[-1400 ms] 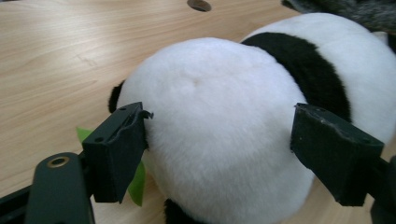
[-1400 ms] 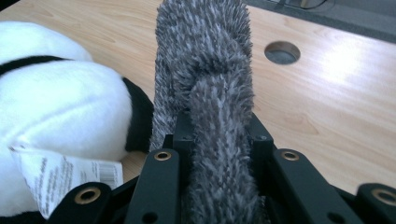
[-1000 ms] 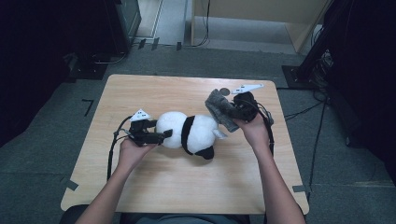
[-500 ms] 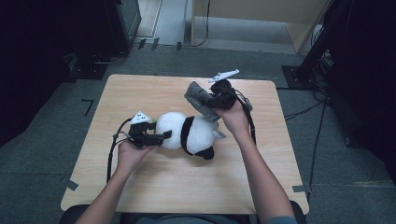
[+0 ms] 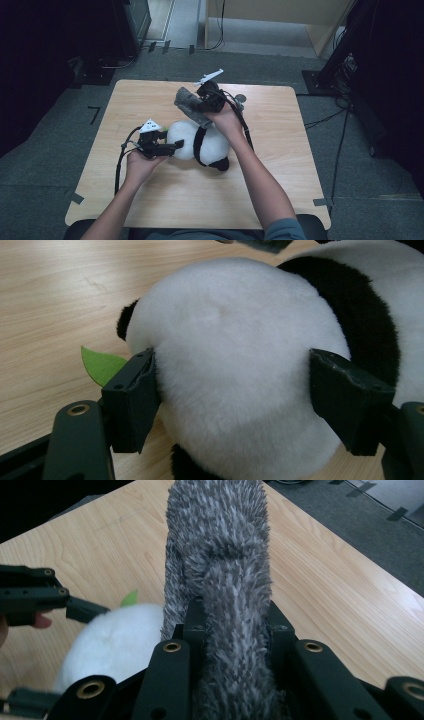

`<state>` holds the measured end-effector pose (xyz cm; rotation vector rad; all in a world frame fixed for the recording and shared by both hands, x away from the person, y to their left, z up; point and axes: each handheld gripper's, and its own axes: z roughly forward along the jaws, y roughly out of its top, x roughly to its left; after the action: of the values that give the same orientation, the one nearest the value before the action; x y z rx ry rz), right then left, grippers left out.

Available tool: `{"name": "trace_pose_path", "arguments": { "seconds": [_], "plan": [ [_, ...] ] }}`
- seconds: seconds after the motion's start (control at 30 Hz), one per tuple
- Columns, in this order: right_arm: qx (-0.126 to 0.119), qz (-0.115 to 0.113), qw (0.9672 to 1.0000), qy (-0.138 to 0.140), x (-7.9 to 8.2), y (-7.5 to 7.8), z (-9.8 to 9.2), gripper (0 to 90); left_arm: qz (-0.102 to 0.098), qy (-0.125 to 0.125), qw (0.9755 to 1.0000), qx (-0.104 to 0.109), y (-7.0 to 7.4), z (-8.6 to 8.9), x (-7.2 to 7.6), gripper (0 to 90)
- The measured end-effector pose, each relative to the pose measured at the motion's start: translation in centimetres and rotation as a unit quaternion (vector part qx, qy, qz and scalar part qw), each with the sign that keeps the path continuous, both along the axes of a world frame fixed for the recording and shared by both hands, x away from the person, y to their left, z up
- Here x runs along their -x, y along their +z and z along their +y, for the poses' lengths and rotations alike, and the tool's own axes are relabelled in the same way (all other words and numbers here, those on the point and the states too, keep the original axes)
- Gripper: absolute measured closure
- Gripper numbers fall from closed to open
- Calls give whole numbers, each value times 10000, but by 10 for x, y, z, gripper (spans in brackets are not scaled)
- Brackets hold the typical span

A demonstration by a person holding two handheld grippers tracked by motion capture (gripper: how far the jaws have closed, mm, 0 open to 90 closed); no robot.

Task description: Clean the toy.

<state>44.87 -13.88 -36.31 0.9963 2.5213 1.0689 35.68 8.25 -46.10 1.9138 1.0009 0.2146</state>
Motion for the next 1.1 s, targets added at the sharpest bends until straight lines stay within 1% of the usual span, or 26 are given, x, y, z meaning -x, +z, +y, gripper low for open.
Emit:
{"name": "trace_pose_path", "arguments": {
  "seconds": [0.07,0.13,0.2,0.27,0.3,0.33,0.43,0.63,0.77,0.87,0.93,1.1],
  "plan": [
    [37,22,10000,68,-3,-5,10,721,-7,8,10000,-4,0,0,0,241],
    [62,91,9998,155,-7,-12,17,720,-25,-5,10000,-33,0,-1,1,249],
    [65,232,9995,207,-10,-20,22,721,-26,3,10000,-33,0,-1,1,255],
    [247,303,9988,311,-11,-27,26,719,-16,20,10000,-31,0,-1,1,256],
    [352,301,9984,322,-11,-30,28,717,-19,31,10000,-56,-1,-1,1,258],
    [401,290,9982,338,-11,-32,28,717,-16,39,10000,-77,-1,-2,1,260],
    [287,372,9985,295,-12,-34,21,715,-5,57,9999,-113,-1,-2,1,272],
    [306,505,9982,114,-15,-38,0,711,48,95,9999,-108,-1,-2,0,274],
    [425,644,9970,27,-17,-42,-15,710,81,96,9999,-80,-1,-2,-1,273],
    [415,717,9965,-79,-19,-44,-27,710,113,105,9999,-59,-2,-2,-1,270],
    [356,696,9969,-120,-18,-43,-34,711,134,102,9998,-62,-2,-2,-2,267],
    [358,692,9968,-196,-15,-42,-51,710,140,92,9998,-88,-3,-2,-2,262]
  ]
}}
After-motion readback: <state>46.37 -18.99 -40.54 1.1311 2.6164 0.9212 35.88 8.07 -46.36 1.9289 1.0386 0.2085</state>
